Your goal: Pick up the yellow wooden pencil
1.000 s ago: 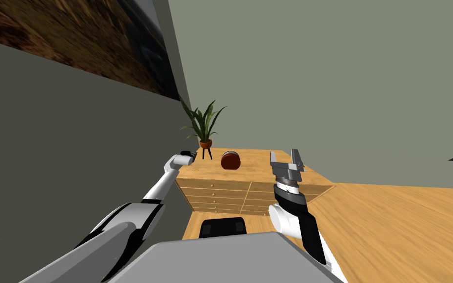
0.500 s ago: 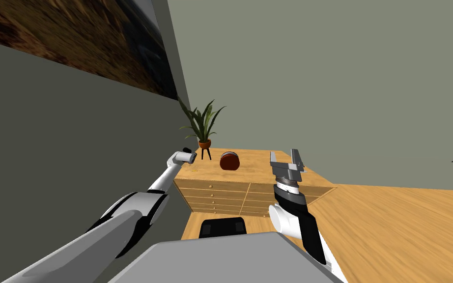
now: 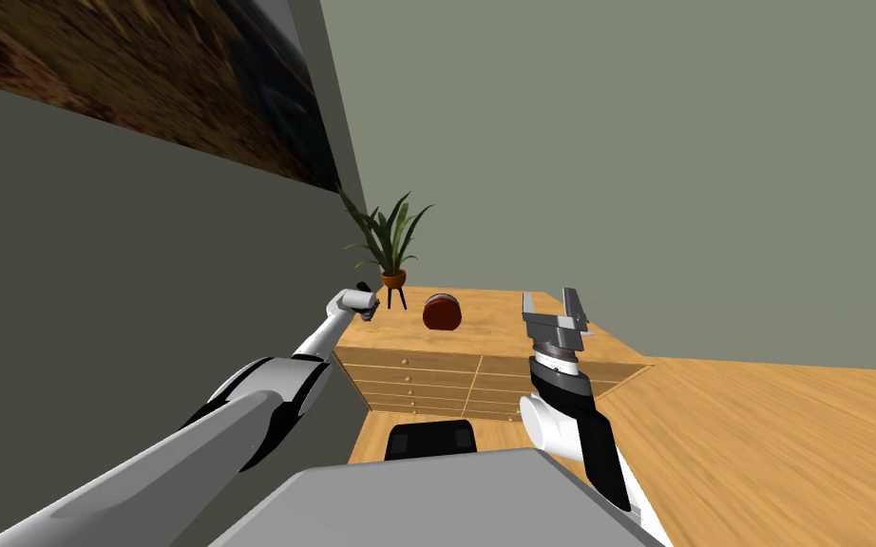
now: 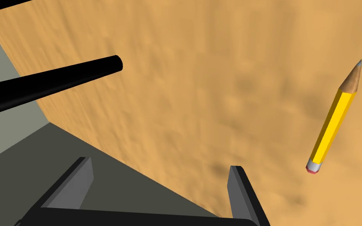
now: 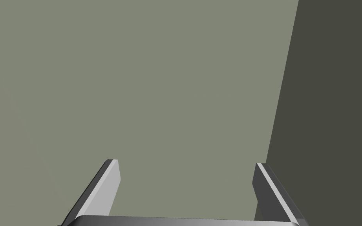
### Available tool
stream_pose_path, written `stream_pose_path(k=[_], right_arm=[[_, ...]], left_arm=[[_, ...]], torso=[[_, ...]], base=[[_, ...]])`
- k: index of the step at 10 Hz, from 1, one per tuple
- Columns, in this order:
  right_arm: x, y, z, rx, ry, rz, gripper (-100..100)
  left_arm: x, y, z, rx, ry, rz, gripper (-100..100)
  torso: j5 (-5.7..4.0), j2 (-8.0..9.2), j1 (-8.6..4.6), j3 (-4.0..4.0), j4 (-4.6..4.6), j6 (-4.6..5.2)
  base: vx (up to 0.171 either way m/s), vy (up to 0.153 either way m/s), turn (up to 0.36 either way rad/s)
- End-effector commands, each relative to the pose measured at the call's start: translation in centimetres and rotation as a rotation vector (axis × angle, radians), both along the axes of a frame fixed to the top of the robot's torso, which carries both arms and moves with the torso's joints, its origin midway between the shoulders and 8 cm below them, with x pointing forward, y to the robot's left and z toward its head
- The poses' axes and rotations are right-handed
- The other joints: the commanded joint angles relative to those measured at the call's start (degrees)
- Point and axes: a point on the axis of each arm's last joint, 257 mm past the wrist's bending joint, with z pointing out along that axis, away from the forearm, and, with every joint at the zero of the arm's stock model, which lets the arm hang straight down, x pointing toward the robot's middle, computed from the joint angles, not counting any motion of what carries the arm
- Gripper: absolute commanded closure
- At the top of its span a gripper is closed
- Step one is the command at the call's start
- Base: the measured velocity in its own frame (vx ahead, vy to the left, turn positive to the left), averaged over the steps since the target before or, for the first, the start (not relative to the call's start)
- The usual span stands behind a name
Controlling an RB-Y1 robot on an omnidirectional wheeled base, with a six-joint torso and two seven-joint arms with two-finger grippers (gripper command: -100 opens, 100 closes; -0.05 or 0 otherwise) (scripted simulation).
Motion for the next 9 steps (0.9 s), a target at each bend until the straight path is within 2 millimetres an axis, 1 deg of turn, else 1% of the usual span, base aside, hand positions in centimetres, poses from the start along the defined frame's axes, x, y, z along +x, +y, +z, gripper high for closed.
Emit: stream_pose_path(k=[1,2,3,4,5,7,8,9], right_arm=[[0.0,0.0,0.0,0.0,0.0,0.0,0],[0.0,0.0,0.0,0.0,0.0,0.0,0],[0.0,0.0,0.0,0.0,0.0,0.0,0],[0.0,0.0,0.0,0.0,0.0,0.0,0],[0.0,0.0,0.0,0.0,0.0,0.0,0],[0.0,0.0,0.0,0.0,0.0,0.0,0],[0.0,0.0,0.0,0.0,0.0,0.0,0],[0.0,0.0,0.0,0.0,0.0,0.0,0]], left_arm=[[-0.2,-0.4,0.3,-0.004,0.05,0.007,-100],[-1.2,0.1,-1.0,-0.007,0.092,0.023,-100],[-1.2,-0.5,-0.3,-0.01,0.121,0.023,-100],[-1.9,-0.1,-1.2,-0.012,0.148,0.035,-100],[-2.2,-0.6,-0.8,-0.016,0.184,0.036,-100],[-2.8,-0.2,-1.7,-0.018,0.208,0.048,-100],[-3.3,-0.7,-1.6,-0.024,0.248,0.051,-100],[-3.7,-0.5,-2.0,-0.025,0.262,0.058,-100]], torso=[[0.0,0.0,0.0,0.0,0.0,0.0],[-0.01,0.0,-0.01,0.0,0.01,0.01],[0.0,0.01,0.0,0.01,0.0,0.0],[-0.01,0.01,-0.02,0.01,0.01,0.01],[0.0,0.02,0.01,0.01,0.0,0.0],[0.0,0.03,0.02,0.02,0.01,0.0],[0.01,0.03,0.06,0.02,0.01,0.0],[0.01,0.02,0.04,0.02,0.01,0.0]], base=[[0.008,-0.028,0.019],[0.006,-0.025,0.006],[0.004,-0.029,0.019],[0.005,-0.024,0.009],[0.002,-0.026,0.017],[0.004,-0.016,0.004],[0.004,-0.015,0.02],[0.004,-0.018,0.008]])
